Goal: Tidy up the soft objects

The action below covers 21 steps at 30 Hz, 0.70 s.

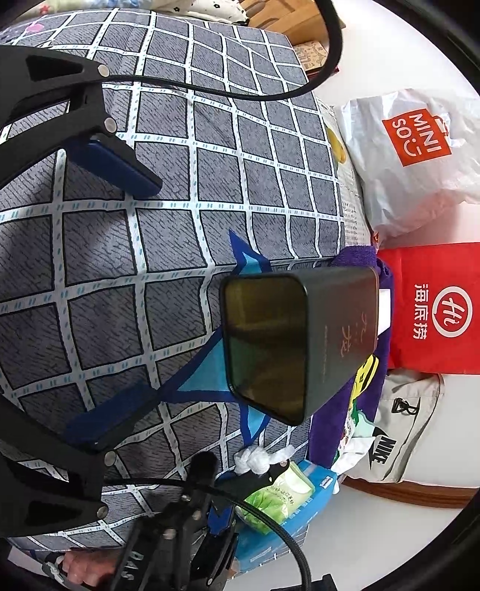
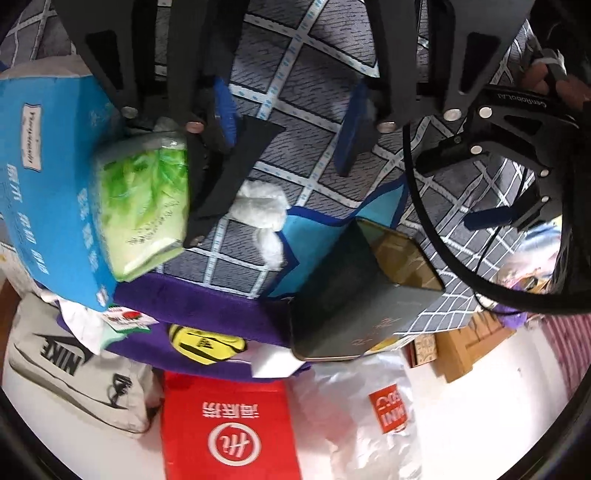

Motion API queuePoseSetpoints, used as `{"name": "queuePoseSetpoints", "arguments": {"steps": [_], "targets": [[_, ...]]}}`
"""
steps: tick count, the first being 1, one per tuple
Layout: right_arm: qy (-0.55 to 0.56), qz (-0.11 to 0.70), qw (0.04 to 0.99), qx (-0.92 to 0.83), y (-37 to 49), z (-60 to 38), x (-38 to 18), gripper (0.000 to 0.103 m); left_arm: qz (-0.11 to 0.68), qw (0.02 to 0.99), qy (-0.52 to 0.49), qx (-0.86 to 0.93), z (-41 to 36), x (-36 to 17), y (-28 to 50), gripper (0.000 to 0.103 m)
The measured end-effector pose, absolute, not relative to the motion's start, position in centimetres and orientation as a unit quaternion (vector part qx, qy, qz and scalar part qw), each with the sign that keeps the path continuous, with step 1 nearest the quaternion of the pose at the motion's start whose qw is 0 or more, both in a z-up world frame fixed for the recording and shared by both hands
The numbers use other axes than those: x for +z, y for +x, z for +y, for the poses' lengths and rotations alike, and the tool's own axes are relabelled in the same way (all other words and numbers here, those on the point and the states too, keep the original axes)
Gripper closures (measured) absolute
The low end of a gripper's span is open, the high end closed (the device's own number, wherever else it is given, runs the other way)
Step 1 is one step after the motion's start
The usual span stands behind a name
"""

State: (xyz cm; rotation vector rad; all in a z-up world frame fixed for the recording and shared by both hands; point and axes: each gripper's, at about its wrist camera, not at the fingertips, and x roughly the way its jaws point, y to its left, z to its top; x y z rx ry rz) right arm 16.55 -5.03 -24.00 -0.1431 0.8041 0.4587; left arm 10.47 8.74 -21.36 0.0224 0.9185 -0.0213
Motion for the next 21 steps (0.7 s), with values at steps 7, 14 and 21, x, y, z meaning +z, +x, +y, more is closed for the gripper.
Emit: {"name": "queuePoseSetpoints", "arguments": {"steps": [7,14,21], "targets": [[-0.014,0.420,0.886,0.198,17.8,-6.1,-23.5,0.088,0.425,0.905,0.011,-0.005,8.9,-20.7,9.8,0.044],[0.003,0.441,0.880,0.180,18.2,-6.7,-22.8,0.096,0.432,0.901,0.035,-0.012,8.9,-19.1,9.4,0.092],[-0.012,0.415,0.889,0.191,15.4,-7.8,-20.4,0.098,0.413,0.903,-0.007,-0.114,6.4,-15.5,9.0,0.091]]}}
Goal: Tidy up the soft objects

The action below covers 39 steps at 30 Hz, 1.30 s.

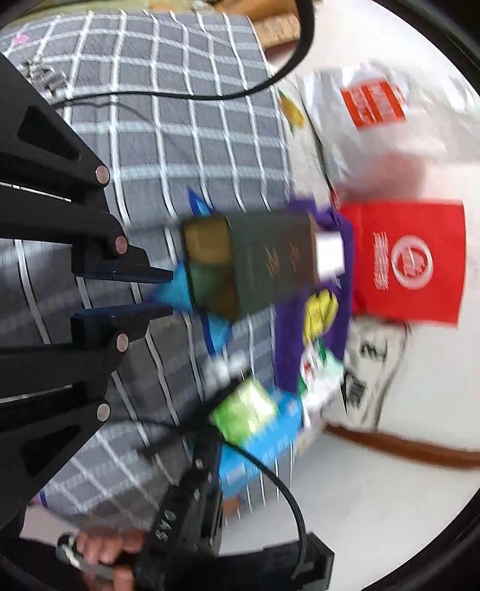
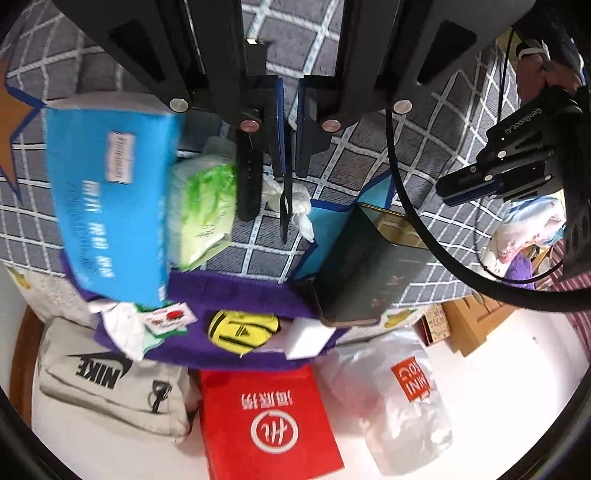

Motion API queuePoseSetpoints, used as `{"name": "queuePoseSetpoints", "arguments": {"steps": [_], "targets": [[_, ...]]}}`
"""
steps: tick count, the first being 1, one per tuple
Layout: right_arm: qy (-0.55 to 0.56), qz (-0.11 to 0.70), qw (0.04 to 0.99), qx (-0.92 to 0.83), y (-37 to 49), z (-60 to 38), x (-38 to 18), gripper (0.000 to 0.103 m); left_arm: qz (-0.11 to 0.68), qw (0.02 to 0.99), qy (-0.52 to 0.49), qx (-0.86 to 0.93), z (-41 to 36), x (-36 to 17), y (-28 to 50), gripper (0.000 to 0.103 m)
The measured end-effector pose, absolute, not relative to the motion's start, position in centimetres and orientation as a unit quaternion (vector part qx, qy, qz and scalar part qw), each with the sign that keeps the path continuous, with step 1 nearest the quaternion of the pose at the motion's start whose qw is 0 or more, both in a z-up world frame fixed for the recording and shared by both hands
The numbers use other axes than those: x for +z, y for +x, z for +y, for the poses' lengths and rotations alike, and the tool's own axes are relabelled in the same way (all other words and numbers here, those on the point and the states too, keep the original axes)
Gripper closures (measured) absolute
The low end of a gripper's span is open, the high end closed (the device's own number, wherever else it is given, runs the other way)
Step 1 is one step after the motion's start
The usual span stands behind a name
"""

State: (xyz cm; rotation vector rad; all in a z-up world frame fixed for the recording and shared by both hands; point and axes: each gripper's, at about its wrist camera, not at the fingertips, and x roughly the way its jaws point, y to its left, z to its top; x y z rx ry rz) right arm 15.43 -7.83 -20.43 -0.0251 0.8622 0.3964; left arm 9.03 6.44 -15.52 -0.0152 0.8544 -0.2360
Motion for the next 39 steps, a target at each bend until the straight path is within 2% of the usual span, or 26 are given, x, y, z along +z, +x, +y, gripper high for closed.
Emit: {"name": "queuePoseSetpoints", "arguments": {"steps": [2,6,8,9,11,12,13,19,25,27,29,31,32,36,39], "targets": [[-0.011,0.407,0.893,0.192,14.7,-8.5,-19.7,0.099,0.413,0.900,0.004,-0.140,4.7,-15.2,9.5,0.088],[-0.004,0.390,0.902,0.187,13.6,-10.4,-18.4,0.100,0.418,0.895,0.037,-0.149,1.9,-15.3,10.6,0.072],[0.001,0.385,0.904,0.187,13.2,-11.5,-18.1,0.100,0.424,0.892,0.048,-0.150,1.0,-15.4,11.3,0.071],[0.003,0.391,0.902,0.185,13.2,-12.0,-18.2,0.096,0.428,0.890,0.043,-0.151,0.8,-15.4,11.7,0.071],[-0.003,0.397,0.899,0.188,13.4,-12.1,-18.7,0.094,0.434,0.886,0.027,-0.159,0.7,-15.3,12.3,0.061],[-0.002,0.396,0.896,0.200,13.4,-12.0,-19.1,0.094,0.436,0.886,0.026,-0.156,0.7,-15.1,12.5,0.052],[-0.001,0.397,0.893,0.212,13.5,-11.8,-19.5,0.094,0.434,0.888,0.030,-0.149,0.9,-14.9,12.5,0.048],[0.000,0.419,0.872,0.254,15.1,-9.3,-21.8,0.092,0.425,0.897,0.013,-0.119,3.8,-13.6,11.4,0.044],[-0.028,0.439,0.868,0.231,16.7,-7.4,-23.7,0.072,0.429,0.897,-0.002,-0.104,6.0,-13.6,10.5,0.043],[-0.038,0.433,0.872,0.227,16.8,-6.7,-23.8,0.062,0.433,0.895,-0.011,-0.104,6.5,-14.0,10.6,0.043],[-0.056,0.430,0.874,0.218,16.9,-5.9,-24.0,0.058,0.437,0.893,-0.015,-0.106,6.7,-14.3,10.5,0.043],[-0.076,0.424,0.879,0.206,16.9,-5.2,-24.2,0.078,0.441,0.891,-0.013,-0.106,6.7,-14.5,10.6,0.043],[-0.087,0.421,0.880,0.201,16.9,-4.9,-24.4,0.086,0.442,0.890,-0.011,-0.106,6.5,-14.5,10.6,0.043],[-0.077,0.421,0.880,0.207,16.9,-5.7,-23.8,0.097,0.445,0.889,-0.007,-0.109,6.1,-14.8,10.6,0.043],[-0.052,0.416,0.882,0.214,16.2,-6.9,-22.5,0.100,0.447,0.886,-0.001,-0.121,5.1,-15.0,10.8,0.043]]}}
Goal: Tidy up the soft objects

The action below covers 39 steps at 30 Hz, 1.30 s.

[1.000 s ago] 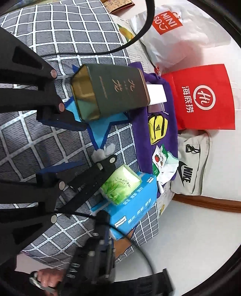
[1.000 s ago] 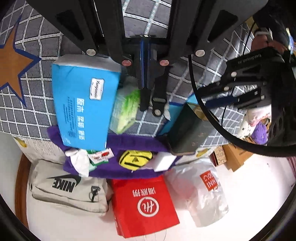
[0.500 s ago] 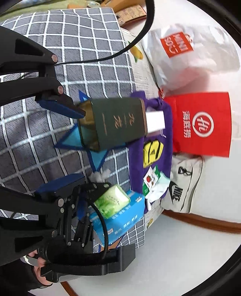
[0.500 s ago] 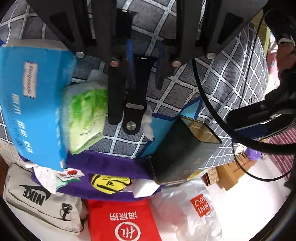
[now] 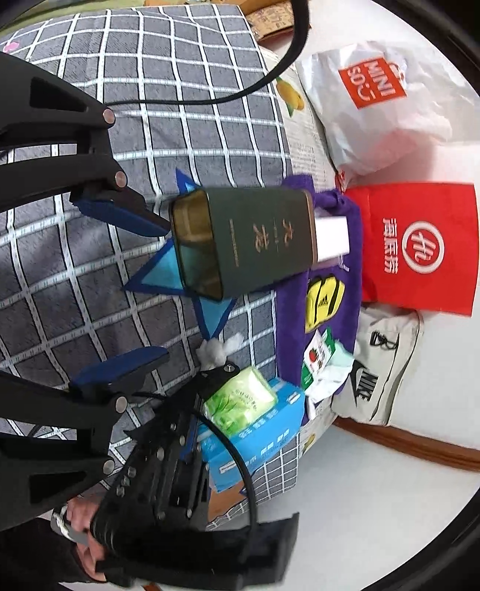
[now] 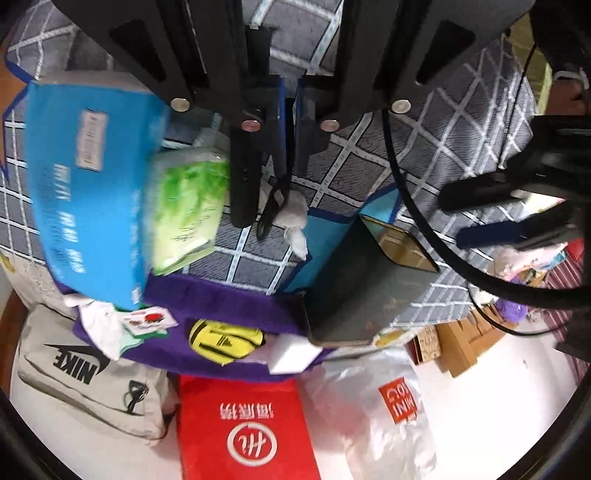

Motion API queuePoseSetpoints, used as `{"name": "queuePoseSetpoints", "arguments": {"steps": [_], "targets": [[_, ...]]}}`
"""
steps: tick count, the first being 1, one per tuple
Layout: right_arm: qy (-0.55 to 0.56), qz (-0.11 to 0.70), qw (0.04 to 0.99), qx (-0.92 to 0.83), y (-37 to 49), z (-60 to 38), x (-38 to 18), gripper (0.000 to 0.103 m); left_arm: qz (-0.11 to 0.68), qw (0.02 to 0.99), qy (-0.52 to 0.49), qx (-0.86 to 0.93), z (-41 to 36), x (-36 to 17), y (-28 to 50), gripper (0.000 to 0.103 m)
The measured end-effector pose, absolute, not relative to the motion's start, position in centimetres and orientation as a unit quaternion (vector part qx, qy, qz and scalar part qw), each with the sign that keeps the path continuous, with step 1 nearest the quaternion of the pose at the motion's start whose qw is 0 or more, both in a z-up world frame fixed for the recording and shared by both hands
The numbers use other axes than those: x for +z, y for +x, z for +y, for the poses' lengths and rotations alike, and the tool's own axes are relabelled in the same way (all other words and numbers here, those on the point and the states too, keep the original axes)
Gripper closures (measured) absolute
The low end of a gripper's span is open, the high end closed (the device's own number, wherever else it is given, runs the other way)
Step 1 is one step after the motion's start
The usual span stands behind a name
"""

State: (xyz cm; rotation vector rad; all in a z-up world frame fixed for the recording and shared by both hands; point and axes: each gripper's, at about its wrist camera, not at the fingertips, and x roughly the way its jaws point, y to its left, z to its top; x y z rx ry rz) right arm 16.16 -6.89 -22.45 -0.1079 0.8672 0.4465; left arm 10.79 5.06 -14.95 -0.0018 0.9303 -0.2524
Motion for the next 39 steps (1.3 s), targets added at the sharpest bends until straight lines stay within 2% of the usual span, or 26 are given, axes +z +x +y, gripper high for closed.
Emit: {"name": "queuePoseSetpoints", "arguments": {"steps": [8,19,23,28,39], "targets": [[-0.014,0.414,0.879,0.236,14.4,-9.7,-20.7,0.100,0.454,0.880,0.029,-0.136,2.8,-15.2,11.4,0.043],[-0.029,0.447,0.868,0.216,16.1,-8.7,-23.1,0.098,0.462,0.877,0.029,-0.131,3.1,-15.4,11.0,0.043],[-0.031,0.451,0.865,0.219,16.6,-8.3,-23.7,0.100,0.458,0.878,0.033,-0.138,2.8,-15.3,11.0,0.043],[-0.018,0.432,0.872,0.230,15.0,-9.8,-21.6,0.100,0.457,0.875,0.046,-0.154,1.4,-15.9,12.0,0.043],[0.012,0.391,0.905,0.169,12.2,-17.1,-17.3,0.100,0.464,0.858,0.140,-0.169,-3.7,-16.8,15.7,0.043]]}}
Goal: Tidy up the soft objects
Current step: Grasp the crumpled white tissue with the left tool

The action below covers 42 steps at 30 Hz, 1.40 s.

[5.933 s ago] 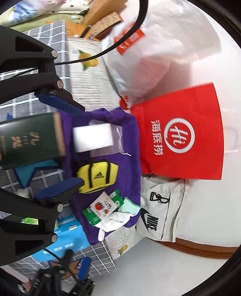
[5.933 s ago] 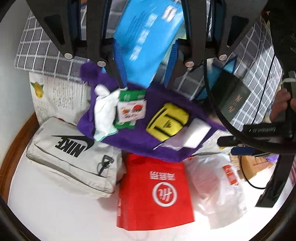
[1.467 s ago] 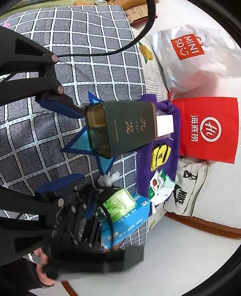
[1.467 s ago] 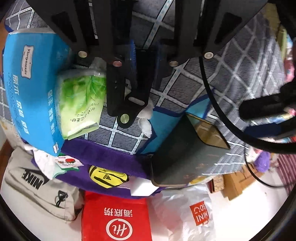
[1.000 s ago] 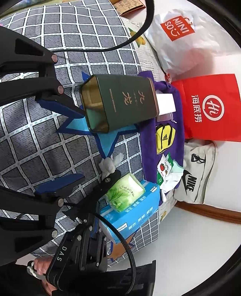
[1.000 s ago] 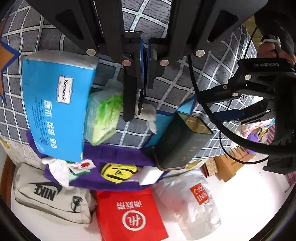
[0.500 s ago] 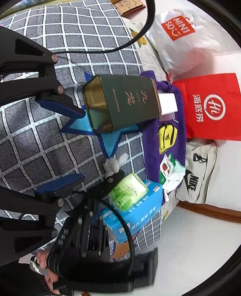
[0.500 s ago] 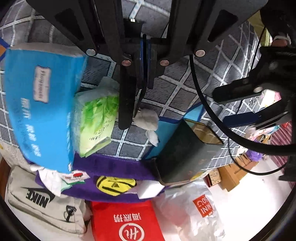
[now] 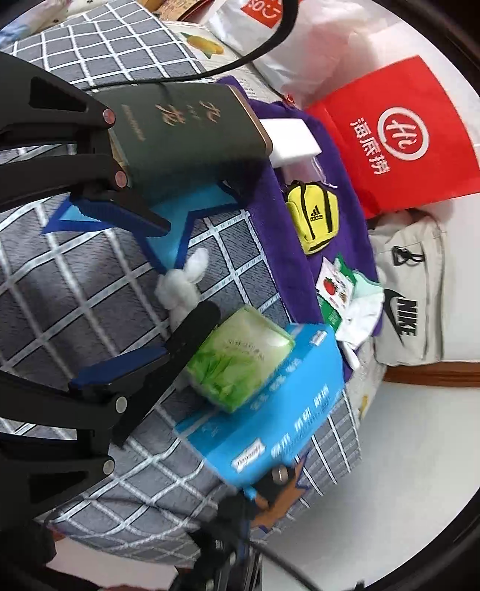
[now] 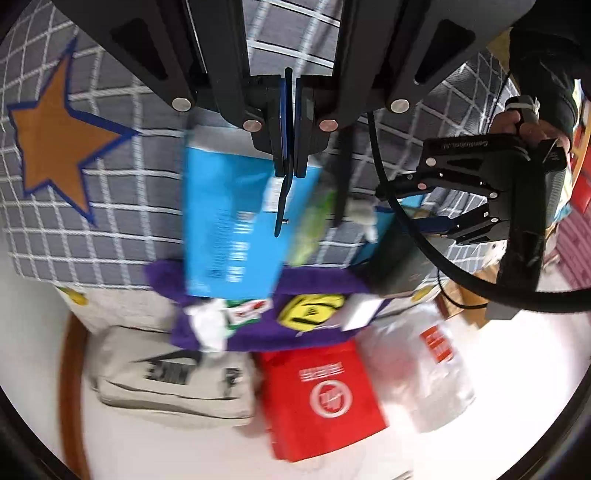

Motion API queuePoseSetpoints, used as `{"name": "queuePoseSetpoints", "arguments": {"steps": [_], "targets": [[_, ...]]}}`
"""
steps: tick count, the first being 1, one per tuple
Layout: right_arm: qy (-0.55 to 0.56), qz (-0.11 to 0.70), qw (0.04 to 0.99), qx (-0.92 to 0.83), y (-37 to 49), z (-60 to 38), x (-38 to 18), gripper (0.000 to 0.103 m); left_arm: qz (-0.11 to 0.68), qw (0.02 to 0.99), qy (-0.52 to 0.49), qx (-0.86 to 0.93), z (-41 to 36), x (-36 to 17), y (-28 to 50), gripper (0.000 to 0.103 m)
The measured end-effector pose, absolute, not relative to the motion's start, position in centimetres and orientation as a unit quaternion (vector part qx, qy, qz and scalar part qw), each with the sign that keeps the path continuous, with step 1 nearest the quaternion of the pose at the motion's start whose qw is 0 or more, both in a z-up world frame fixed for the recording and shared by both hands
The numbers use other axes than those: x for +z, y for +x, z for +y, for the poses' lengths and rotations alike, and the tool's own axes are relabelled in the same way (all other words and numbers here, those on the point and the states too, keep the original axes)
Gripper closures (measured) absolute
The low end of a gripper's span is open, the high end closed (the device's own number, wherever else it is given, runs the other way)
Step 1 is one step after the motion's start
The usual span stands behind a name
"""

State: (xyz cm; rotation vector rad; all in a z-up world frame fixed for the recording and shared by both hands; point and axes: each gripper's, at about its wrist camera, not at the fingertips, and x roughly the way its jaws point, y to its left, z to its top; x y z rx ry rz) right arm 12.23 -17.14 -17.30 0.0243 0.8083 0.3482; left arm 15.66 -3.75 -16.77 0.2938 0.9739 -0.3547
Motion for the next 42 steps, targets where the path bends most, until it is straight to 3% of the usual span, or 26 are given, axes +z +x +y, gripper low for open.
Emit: {"name": "queuePoseSetpoints", "arguments": {"steps": [9,11,13,20,32,34,42], "targets": [[0.035,0.394,0.907,0.143,12.6,-20.4,-17.6,0.100,0.489,0.841,0.170,-0.161,-5.4,-18.2,17.7,0.045],[0.036,0.394,0.907,0.145,12.8,-20.6,-17.6,0.100,0.489,0.839,0.176,-0.159,-5.6,-18.2,17.8,0.055],[0.037,0.393,0.907,0.147,12.9,-20.7,-17.6,0.100,0.496,0.836,0.164,-0.167,-5.6,-18.3,18.1,0.081],[0.037,0.395,0.905,0.152,13.2,-20.8,-17.8,0.100,0.500,0.833,0.150,-0.182,-5.0,-17.4,16.7,0.084],[0.035,0.395,0.905,0.156,13.0,-20.8,-17.8,0.100,0.520,0.821,0.155,-0.178,-5.7,-19.6,16.5,0.080],[0.034,0.395,0.905,0.153,13.0,-20.8,-17.8,0.100,0.522,0.822,0.135,-0.183,-5.1,-19.3,16.5,0.084],[0.024,0.379,0.913,0.147,12.6,-20.5,-16.0,0.100,0.486,0.852,0.099,-0.169,-2.4,-15.2,14.6,0.084]]}}
